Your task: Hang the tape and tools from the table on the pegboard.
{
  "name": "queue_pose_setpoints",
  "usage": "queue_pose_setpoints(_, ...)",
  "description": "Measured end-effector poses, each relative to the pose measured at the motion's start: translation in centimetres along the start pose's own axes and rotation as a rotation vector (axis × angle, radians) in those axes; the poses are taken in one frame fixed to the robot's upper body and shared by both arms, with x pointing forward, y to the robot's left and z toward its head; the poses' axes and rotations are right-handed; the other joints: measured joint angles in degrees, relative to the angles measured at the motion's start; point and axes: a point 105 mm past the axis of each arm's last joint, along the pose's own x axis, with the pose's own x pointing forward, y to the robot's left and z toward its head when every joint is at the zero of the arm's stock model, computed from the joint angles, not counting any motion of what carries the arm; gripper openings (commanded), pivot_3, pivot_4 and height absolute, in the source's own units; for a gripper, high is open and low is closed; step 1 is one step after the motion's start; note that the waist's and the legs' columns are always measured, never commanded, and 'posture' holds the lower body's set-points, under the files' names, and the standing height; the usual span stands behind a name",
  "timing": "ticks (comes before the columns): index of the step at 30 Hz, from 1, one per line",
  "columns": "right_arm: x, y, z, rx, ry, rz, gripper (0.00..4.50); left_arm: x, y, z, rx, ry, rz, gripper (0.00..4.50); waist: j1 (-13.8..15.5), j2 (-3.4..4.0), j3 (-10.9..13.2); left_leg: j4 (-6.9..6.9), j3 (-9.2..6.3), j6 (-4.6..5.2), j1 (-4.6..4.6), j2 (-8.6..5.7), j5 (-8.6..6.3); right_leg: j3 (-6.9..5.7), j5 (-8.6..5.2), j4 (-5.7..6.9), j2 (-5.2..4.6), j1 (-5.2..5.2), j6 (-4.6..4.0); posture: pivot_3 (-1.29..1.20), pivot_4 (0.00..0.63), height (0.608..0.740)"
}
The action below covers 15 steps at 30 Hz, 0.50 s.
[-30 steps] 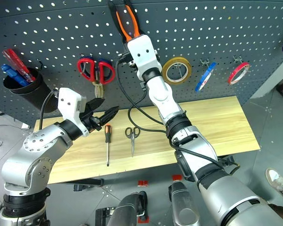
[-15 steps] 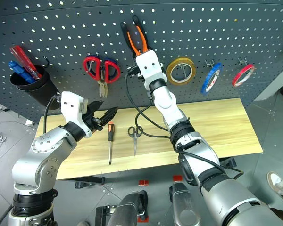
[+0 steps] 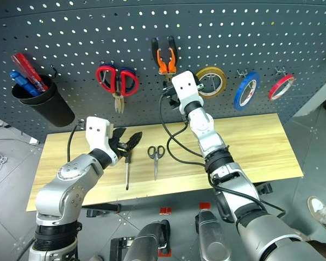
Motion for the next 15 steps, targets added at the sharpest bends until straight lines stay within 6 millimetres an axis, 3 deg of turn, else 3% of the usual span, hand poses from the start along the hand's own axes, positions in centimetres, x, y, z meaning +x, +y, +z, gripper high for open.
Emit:
queue_pose_setpoints(2, -0.2, -0.1, 0.0, 0.009, 0.02, 0.024, 4.5, 0.0, -0.1, -0.7, -0.012, 0.031, 0.013, 4.45, 0.01, 0.0, 0.0, 0.0, 0.01, 0.0, 0.0, 0.02, 0.0, -0.01, 0.0, 0.0, 0.01, 0.0, 0.0, -0.22, 0.316, 0.74)
queue_pose_setpoints(8, -5.3, 2.2, -2.3, 0.173, 0.222, 0.331, 4.5, 0.8, 0.2, -5.5, -0.085, 0.232, 0.157, 4.45, 0.39, -0.02, 0.01, 0.03, -0.02, 0.21, -0.07, 0.02, -0.13, -0.03, 0.0, -0.06, 0.01, 0.01, 0.0, -0.23, 0.324, 0.74)
queue_pose_setpoints(15, -11.9, 3.8, -0.5, 0.32, 0.345, 0.628, 4.5, 2.8, -1.8, -7.1, -0.149, 0.319, 0.161, 4.45, 0.34, -0.08, 0.03, 0.02, -0.09, 0.21, -0.03, 0.03, -0.14, -0.11, -0.01, -0.04, 0.01, 0.08, 0.02, -0.26, 0.329, 0.74)
